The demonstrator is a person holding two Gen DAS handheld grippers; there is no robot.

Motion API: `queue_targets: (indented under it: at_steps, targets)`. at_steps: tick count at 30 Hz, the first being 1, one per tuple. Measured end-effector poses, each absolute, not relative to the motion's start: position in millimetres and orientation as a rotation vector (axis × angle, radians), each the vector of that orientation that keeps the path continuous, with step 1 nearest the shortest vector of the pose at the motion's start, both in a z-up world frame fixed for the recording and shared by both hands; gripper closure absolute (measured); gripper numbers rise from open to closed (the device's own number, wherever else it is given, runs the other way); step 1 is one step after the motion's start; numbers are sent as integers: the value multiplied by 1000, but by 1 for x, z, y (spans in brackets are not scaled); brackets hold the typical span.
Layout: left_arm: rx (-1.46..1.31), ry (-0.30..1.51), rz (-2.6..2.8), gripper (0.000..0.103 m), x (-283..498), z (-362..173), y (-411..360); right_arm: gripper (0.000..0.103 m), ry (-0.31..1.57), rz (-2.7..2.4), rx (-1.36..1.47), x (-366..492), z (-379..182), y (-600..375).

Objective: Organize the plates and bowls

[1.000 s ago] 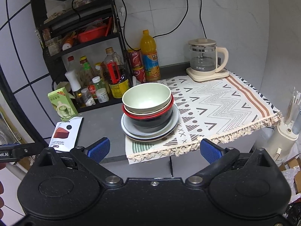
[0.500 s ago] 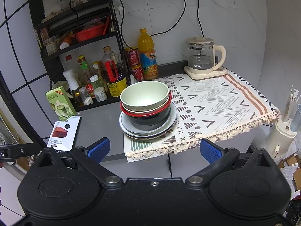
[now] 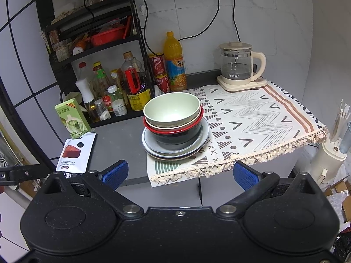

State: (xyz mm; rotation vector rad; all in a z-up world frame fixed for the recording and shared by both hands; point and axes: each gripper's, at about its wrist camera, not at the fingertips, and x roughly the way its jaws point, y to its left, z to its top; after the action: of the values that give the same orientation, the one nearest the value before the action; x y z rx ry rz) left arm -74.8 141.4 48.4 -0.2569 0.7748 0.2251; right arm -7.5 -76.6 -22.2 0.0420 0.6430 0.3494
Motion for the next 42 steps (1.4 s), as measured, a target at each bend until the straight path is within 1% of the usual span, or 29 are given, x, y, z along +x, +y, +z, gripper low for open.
queue_targets:
  at_steps: [30, 42]
  targets:
    - [-239, 783, 185, 0, -84, 49, 123, 0, 627, 325, 42, -22, -18, -89]
    - [-237, 786, 170, 0, -76, 47, 118, 0, 627, 310, 43, -21, -18, -95]
